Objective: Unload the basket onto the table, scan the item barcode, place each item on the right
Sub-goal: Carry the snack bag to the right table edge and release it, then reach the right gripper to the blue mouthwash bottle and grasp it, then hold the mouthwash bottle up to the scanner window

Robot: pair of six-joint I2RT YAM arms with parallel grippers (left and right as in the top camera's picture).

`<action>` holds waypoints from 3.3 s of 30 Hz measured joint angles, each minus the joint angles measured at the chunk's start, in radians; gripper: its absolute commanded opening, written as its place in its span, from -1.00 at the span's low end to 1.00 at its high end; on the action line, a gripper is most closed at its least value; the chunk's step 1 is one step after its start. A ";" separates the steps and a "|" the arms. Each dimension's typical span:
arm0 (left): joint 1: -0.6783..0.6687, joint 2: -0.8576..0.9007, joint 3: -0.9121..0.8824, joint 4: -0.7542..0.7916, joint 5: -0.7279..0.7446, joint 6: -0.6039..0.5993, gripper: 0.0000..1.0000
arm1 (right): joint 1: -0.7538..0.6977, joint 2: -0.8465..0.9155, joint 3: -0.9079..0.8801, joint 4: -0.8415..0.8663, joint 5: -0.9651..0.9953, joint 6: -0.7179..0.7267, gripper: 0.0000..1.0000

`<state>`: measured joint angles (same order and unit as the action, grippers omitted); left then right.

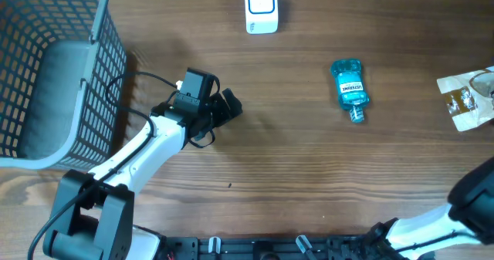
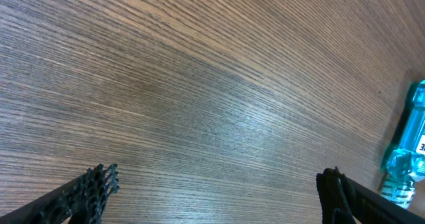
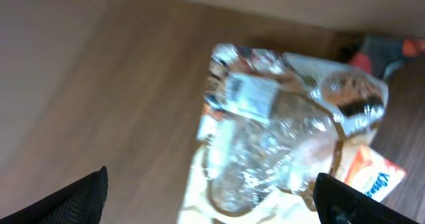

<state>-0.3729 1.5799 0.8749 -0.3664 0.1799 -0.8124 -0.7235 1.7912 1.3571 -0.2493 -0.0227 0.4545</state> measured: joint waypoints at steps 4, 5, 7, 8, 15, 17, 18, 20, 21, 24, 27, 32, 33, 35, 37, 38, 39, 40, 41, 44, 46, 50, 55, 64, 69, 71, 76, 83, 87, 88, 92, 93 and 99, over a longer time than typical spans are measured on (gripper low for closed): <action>0.000 0.000 0.000 0.000 0.000 0.000 1.00 | 0.027 -0.140 0.002 -0.012 -0.475 0.013 1.00; 0.000 0.000 0.000 0.000 0.000 0.000 1.00 | 0.071 -0.139 0.003 -0.069 -0.552 0.013 1.00; 0.000 0.000 0.000 0.003 0.000 0.000 1.00 | 0.175 -0.136 0.005 -0.190 -0.598 0.012 1.00; 0.000 0.000 0.000 0.006 0.000 0.000 1.00 | 0.233 -0.136 0.005 -0.249 -0.596 0.000 1.00; 0.000 0.000 0.000 0.007 0.000 0.000 1.00 | 0.657 -0.099 -0.043 -0.349 -0.097 -0.219 1.00; 0.000 0.000 0.000 0.007 0.000 0.000 1.00 | 0.709 -0.051 -0.045 -0.346 -0.030 -0.322 1.00; 0.000 0.000 0.000 0.007 0.000 0.000 1.00 | 0.727 -0.019 -0.045 -0.345 -0.013 -0.372 0.97; 0.000 0.000 0.000 0.007 0.000 0.000 1.00 | 0.756 0.065 -0.047 -0.346 0.010 -0.486 0.96; 0.000 0.000 0.000 0.007 0.000 0.000 1.00 | 0.760 0.099 -0.047 -0.346 0.017 -0.517 0.95; 0.000 0.000 0.000 0.007 0.000 0.000 1.00 | 0.760 0.171 -0.048 -0.350 0.027 -0.558 0.94; 0.000 0.000 0.000 0.007 0.000 0.000 1.00 | 0.760 0.218 -0.048 -0.357 0.028 -0.565 0.91; 0.000 0.000 0.000 0.007 0.000 0.000 1.00 | 0.759 0.230 -0.048 -0.356 0.028 -0.573 0.33; 0.000 0.000 0.000 0.007 0.000 0.000 1.00 | 0.758 0.230 -0.048 -0.350 0.028 -0.578 0.32; 0.000 0.000 0.000 0.007 0.000 0.000 1.00 | 0.758 0.230 -0.048 -0.346 0.028 -0.573 0.33; 0.000 0.000 0.000 0.007 0.000 0.000 1.00 | 0.758 0.230 -0.048 -0.345 0.028 -0.562 0.33; 0.000 0.000 0.000 0.007 0.000 0.000 1.00 | 0.758 0.230 -0.048 -0.345 0.029 -0.553 0.33; 0.000 0.000 0.000 0.007 0.000 0.000 1.00 | 0.758 0.230 -0.047 -0.345 0.029 -0.535 0.33; 0.000 0.000 0.000 0.007 0.000 0.000 1.00 | 0.758 0.230 -0.046 -0.347 0.029 -0.520 0.33; 0.000 0.000 0.000 0.007 0.000 0.000 1.00 | 0.758 0.230 -0.044 -0.349 0.028 -0.503 0.33; 0.000 0.000 0.000 0.007 0.000 0.000 1.00 | 0.758 0.231 -0.034 -0.357 0.007 -0.458 0.30; 0.000 0.000 0.000 0.007 0.000 0.000 1.00 | 0.758 0.231 -0.008 -0.361 -0.043 -0.446 0.20; 0.000 0.000 0.000 0.007 0.000 0.000 1.00 | 0.764 0.231 0.126 -0.367 -0.166 -0.375 0.15; 0.000 0.000 0.000 0.008 0.000 0.000 1.00 | 0.834 0.232 0.317 -0.362 -0.191 -0.330 0.15; 0.000 0.000 0.000 0.011 0.000 0.000 1.00 | 1.011 0.235 0.401 -0.063 -0.170 -0.163 0.11; 0.000 0.000 0.000 0.012 0.000 0.000 1.00 | 1.121 0.324 0.407 0.139 -0.026 -0.143 0.11; 0.000 0.000 0.000 0.012 0.000 0.000 1.00 | 1.145 0.396 0.407 0.204 0.016 -0.134 0.13; 0.000 0.000 0.000 0.011 0.000 0.000 1.00 | 1.147 0.488 0.407 0.278 0.130 -0.126 0.12; 0.000 0.000 0.000 0.011 -0.007 0.000 1.00 | 1.147 0.488 0.407 0.277 0.200 -0.101 0.11; 0.000 0.000 0.000 0.011 -0.011 0.000 1.00 | 1.104 0.445 0.407 0.174 0.207 -0.036 0.11; 0.000 0.000 0.000 0.011 -0.012 0.000 1.00 | 1.068 0.403 0.407 0.113 0.206 -0.029 0.11; 0.000 0.000 0.000 0.011 -0.012 0.000 1.00 | 0.796 0.209 0.420 -0.122 0.214 0.029 0.11; 0.000 0.000 0.000 0.011 -0.012 0.000 1.00 | 0.735 0.190 0.422 -0.164 0.221 0.041 0.11; 0.000 0.000 0.000 0.011 -0.012 0.000 1.00 | 0.363 0.187 0.410 -0.393 0.230 0.080 0.11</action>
<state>-0.3729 1.5795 0.8749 -0.3553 0.1680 -0.8124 -0.3603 1.9785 1.7676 -0.6426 0.2070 0.5350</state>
